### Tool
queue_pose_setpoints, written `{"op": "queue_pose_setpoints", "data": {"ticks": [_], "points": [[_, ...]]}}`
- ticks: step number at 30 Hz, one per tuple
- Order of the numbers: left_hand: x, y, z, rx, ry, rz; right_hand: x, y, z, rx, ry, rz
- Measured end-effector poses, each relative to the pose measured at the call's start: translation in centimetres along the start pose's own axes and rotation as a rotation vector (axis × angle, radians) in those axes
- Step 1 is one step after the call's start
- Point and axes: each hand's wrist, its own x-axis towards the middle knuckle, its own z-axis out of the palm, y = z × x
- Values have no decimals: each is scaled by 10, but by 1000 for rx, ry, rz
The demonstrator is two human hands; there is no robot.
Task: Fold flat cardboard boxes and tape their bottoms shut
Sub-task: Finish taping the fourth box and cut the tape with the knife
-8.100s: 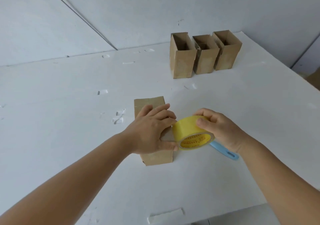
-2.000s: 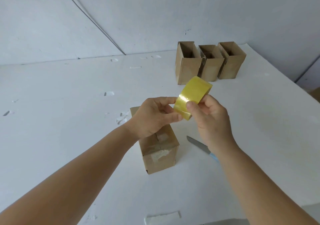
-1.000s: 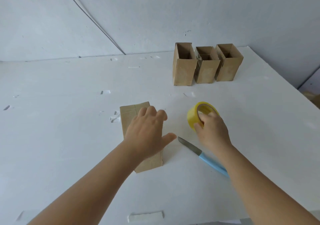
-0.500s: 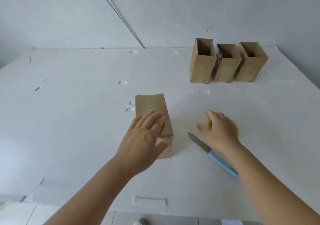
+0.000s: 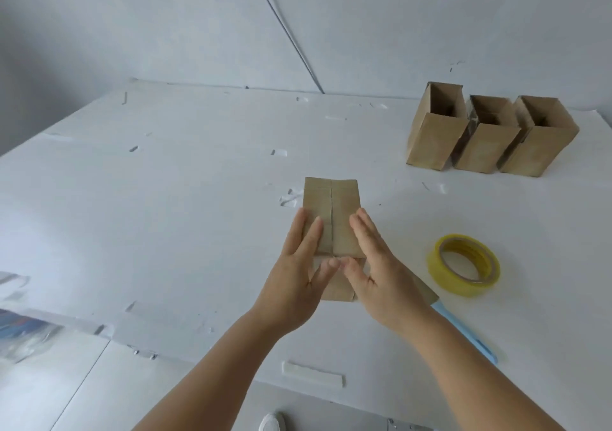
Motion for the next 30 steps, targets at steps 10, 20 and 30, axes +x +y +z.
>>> {"op": "queue_pose_setpoints", "data": {"ticks": [10,20,30], "points": [[10,-19,-13,-58,98,83,5,0,7,-250,270,-123],[15,-28,-13,111,5,160,8,5,4,-182,240,-102],[13,-33,-46,-14,-169,164,9,-12,-22,-253,105,-210]]}}
